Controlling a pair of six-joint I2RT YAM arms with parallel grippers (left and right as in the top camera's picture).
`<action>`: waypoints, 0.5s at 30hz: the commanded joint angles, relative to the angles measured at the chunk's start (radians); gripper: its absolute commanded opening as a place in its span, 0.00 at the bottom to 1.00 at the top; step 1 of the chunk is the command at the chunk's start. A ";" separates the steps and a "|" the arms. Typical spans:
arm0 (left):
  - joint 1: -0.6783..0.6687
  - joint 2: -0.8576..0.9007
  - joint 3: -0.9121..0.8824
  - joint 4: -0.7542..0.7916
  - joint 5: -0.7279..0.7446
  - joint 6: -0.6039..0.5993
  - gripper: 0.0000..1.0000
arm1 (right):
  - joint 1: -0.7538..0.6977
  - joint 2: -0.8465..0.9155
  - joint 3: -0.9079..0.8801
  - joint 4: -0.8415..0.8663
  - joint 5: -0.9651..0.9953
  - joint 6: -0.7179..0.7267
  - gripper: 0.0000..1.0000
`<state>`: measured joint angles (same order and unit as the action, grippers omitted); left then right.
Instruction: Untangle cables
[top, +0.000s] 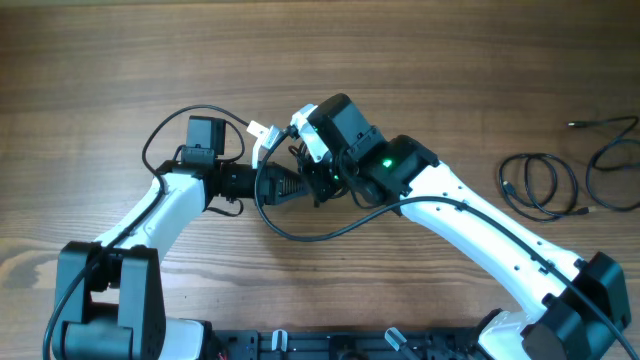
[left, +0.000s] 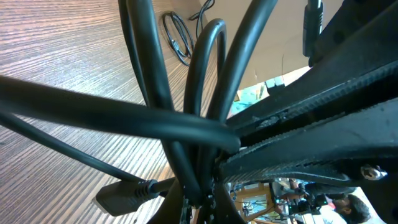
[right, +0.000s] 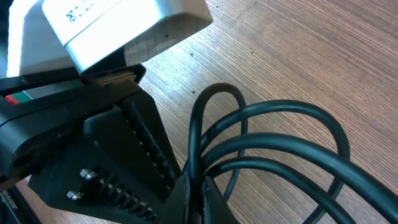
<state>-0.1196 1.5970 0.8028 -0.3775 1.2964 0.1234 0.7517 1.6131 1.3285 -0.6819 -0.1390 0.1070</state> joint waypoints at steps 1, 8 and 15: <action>-0.002 -0.013 0.009 0.000 0.037 0.027 0.04 | -0.034 0.004 -0.003 0.009 0.094 -0.001 0.04; 0.000 -0.013 0.009 0.003 -0.024 0.026 0.04 | -0.132 -0.093 -0.003 0.009 -0.147 -0.028 0.05; 0.000 -0.013 0.009 0.025 -0.545 -0.301 0.04 | -0.293 -0.198 0.050 0.023 -0.266 0.140 0.04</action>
<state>-0.1196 1.5970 0.8028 -0.3508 0.9504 -0.0505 0.5312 1.4910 1.3293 -0.6724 -0.3580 0.1665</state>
